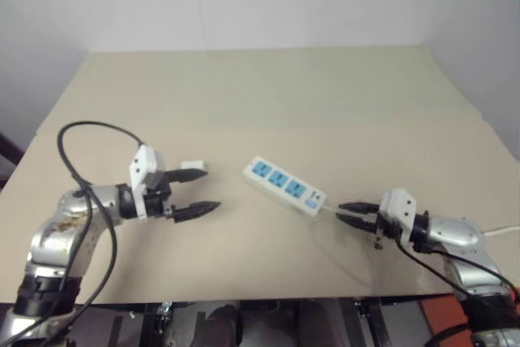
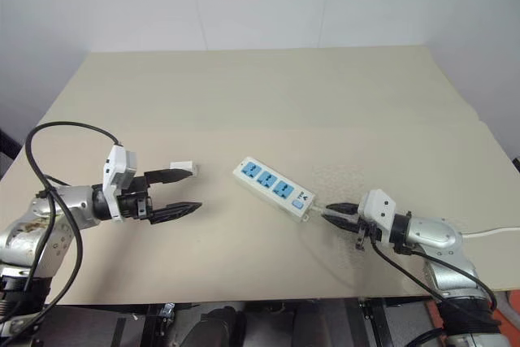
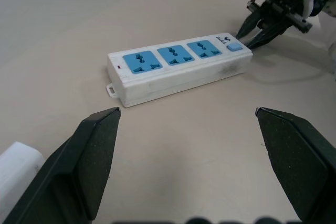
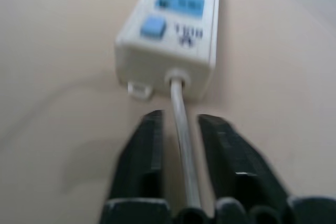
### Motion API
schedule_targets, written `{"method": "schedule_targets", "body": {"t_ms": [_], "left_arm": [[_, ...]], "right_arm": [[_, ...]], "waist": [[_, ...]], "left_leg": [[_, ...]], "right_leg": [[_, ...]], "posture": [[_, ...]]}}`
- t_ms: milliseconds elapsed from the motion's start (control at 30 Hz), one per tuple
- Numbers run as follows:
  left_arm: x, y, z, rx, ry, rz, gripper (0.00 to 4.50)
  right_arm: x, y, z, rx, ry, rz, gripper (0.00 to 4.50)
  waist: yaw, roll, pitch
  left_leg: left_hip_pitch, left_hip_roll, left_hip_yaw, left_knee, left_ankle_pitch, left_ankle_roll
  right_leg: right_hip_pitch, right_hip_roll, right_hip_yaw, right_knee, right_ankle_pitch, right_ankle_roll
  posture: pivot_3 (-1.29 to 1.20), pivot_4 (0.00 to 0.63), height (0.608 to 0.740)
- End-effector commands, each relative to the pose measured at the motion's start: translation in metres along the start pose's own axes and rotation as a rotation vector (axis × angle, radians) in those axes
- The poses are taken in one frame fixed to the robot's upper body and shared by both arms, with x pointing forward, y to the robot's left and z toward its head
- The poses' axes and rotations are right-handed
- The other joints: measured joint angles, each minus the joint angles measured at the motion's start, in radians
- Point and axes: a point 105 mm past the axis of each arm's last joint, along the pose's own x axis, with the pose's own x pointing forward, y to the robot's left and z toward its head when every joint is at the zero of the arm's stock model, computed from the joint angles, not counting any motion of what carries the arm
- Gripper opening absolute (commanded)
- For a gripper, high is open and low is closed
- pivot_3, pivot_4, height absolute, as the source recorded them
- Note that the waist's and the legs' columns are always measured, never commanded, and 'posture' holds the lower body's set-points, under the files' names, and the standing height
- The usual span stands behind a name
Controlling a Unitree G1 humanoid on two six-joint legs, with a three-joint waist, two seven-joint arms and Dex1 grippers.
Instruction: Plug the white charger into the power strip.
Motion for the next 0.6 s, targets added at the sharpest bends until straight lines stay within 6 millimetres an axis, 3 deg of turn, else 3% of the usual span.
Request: {"method": "schedule_targets", "body": {"t_ms": [33,200,333,467,600], "left_arm": [[-0.001,-0.001,0.009,0.047,-0.004,-0.021,4.5],[-0.002,0.001,0.012,0.058,-0.017,-0.013,4.5],[-0.002,0.001,0.011,0.058,-0.018,-0.013,4.5],[-0.001,-0.003,0.014,0.038,-0.029,-0.07,4.5],[-0.001,0.002,0.017,0.057,-0.038,-0.04,4.5]], "right_arm": [[-0.007,-0.008,0.017,-0.032,-0.052,-0.057,2.82],[-0.013,-0.01,0.025,0.064,-0.124,-0.144,4.47],[0.0,-0.002,0.023,0.126,-0.173,-0.218,4.47],[0.017,0.012,0.024,0.175,-0.188,-0.155,4.47],[0.025,0.013,0.025,0.162,-0.198,-0.168,4.47]], "waist": [[0.001,0.0,0.0],[0.001,0.0,0.0],[-0.003,0.0,0.0],[-0.002,0.0,0.0],[-0.001,0.0,0.0]], "left_leg": [[0.0,0.0,0.0,0.0,0.0,0.0],[0.0,0.0,0.0,0.0,0.0,0.0],[0.0,0.001,0.0,0.0,0.0,0.0],[0.0,0.0,0.0,0.0,0.0,0.001],[0.0,0.0,0.0,0.0,0.0,0.0]], "right_leg": [[0.0,0.0,0.0,0.0,0.0,0.0],[0.0,0.0,0.0,0.0,0.0,0.0],[0.0,0.0,0.0,0.001,0.0,0.0],[0.0,0.0,0.001,0.001,0.0,0.0],[-0.001,0.0,0.001,0.001,0.0,0.0]], "posture": [[0.0,0.15,0.74],[0.0,0.15,0.74],[0.0,0.15,0.74],[0.0,0.15,0.74],[0.0,0.15,0.74]]}}
